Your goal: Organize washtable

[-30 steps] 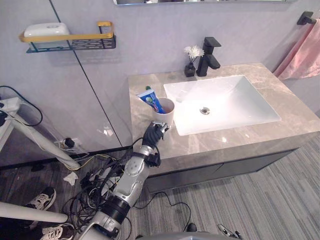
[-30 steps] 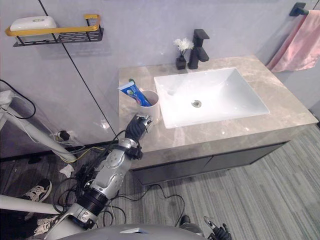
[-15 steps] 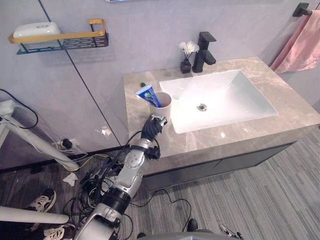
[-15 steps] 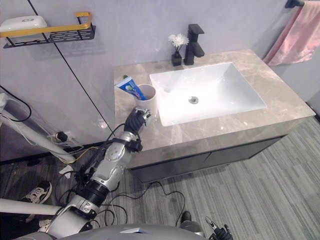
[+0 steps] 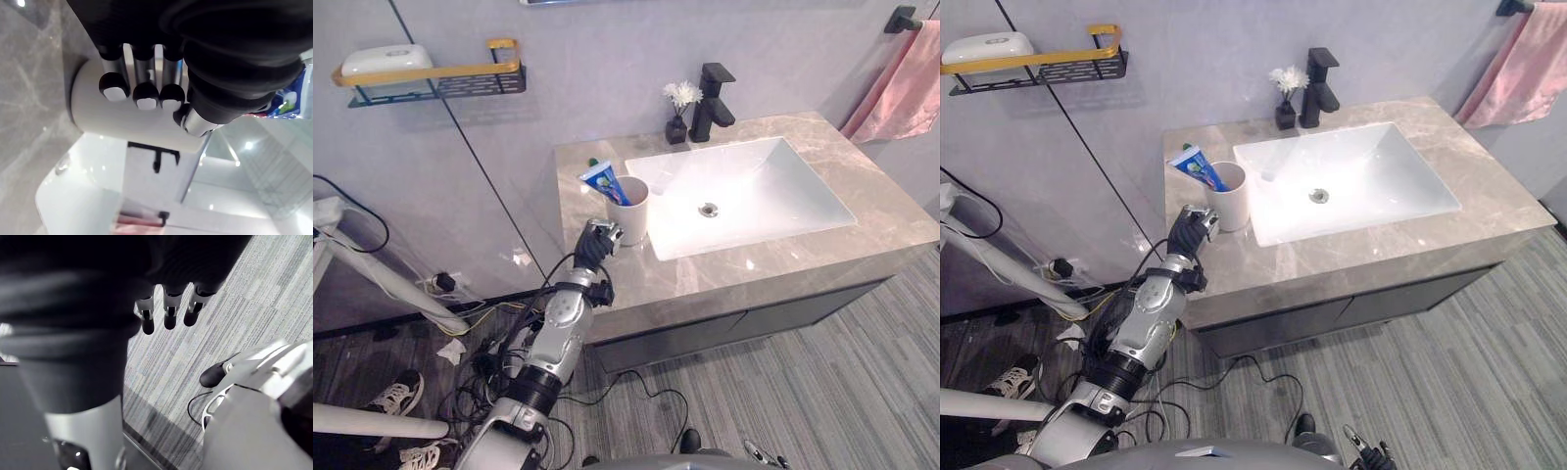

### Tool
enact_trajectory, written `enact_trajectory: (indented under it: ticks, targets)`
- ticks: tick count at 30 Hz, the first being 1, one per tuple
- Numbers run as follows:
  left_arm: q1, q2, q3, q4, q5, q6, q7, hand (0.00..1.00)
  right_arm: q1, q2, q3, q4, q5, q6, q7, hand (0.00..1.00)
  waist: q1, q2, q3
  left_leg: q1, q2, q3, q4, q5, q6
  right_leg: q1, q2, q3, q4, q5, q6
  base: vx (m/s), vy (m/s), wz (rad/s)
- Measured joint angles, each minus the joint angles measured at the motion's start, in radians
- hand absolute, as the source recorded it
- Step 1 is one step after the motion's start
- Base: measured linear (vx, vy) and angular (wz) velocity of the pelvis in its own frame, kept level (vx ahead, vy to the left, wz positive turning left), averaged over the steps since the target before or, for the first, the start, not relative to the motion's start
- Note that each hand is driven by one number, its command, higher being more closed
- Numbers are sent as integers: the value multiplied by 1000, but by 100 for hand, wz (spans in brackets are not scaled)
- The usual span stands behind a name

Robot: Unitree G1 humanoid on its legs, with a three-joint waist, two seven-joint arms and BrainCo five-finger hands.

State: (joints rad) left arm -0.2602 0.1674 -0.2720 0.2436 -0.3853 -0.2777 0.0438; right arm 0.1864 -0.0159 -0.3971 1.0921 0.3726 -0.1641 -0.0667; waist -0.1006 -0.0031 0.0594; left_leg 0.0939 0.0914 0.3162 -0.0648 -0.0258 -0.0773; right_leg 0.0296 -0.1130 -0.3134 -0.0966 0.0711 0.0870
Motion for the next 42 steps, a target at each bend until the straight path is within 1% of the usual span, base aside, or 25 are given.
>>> enact_trajectory:
  ticks: [1,4,6,9,14,16,18,24,27,32,35,42]
  targets:
    - [36,-1,-1,-55,-2,-2,-16,100,0,0,0,0,0,0,1,0,1,0,0,0,0,-2,0,0,0,1,0,-1,1,0,0,0,0,0]
    - [83,-1,-4,-115,-10,-4,-39,100,1,0,-1,1,0,0,2,0,4,1,1,2,0,-5,0,0,0,4,0,-4,2,0,0,5,2,4]
    - [124,-1,-12,-162,-44,-5,-58,100,1,-1,-1,1,0,0,3,0,6,2,1,4,0,-6,0,0,0,7,-1,-5,4,0,0,0,0,0]
    - [176,-2,-56,-213,-92,-7,-89,100,3,-2,0,2,0,0,5,0,9,5,0,5,-1,-7,1,0,0,9,-1,-5,4,0,0,0,0,0]
    - [197,-9,-150,-216,-154,-5,-129,100,3,-7,5,6,1,0,8,0,13,12,-4,3,-1,-19,3,1,1,11,0,-13,4,-1,0,-4,-3,3]
    - [197,-12,-177,-216,-161,-2,-142,100,3,-13,10,8,1,0,8,0,12,16,-7,1,-1,-21,3,1,2,11,0,-14,4,-1,-1,-1,-1,3]
    - [197,-14,-207,-216,-178,1,-149,100,3,-18,35,9,2,0,7,0,12,23,-11,1,0,-21,3,1,2,11,0,-14,4,-1,-1,0,0,0]
    - [184,-15,-261,-199,-179,13,-150,100,3,-24,51,11,2,0,0,0,7,22,-14,2,0,-22,3,1,1,12,0,-15,4,-1,0,0,0,0]
    - [146,-16,-287,-156,-178,17,-147,100,2,-24,52,12,2,0,-3,0,5,19,-15,5,0,-21,4,1,1,15,0,-15,4,-1,-1,0,0,0]
    - [64,-17,-287,-75,-175,26,-130,100,1,-25,52,12,3,0,-4,0,0,18,-15,8,0,-18,4,1,1,16,0,-13,0,-1,-1,0,0,0]
    - [28,-18,-288,-42,-147,30,-118,100,1,-25,51,12,4,0,-7,0,-1,16,-15,8,0,-17,4,1,1,15,0,-12,-1,-1,0,0,0,0]
    - [-64,-23,-284,43,-100,31,-86,100,0,-17,50,11,7,1,-11,0,-8,-3,-9,7,0,-5,3,1,1,8,0,-2,-1,1,1,4,2,-3]
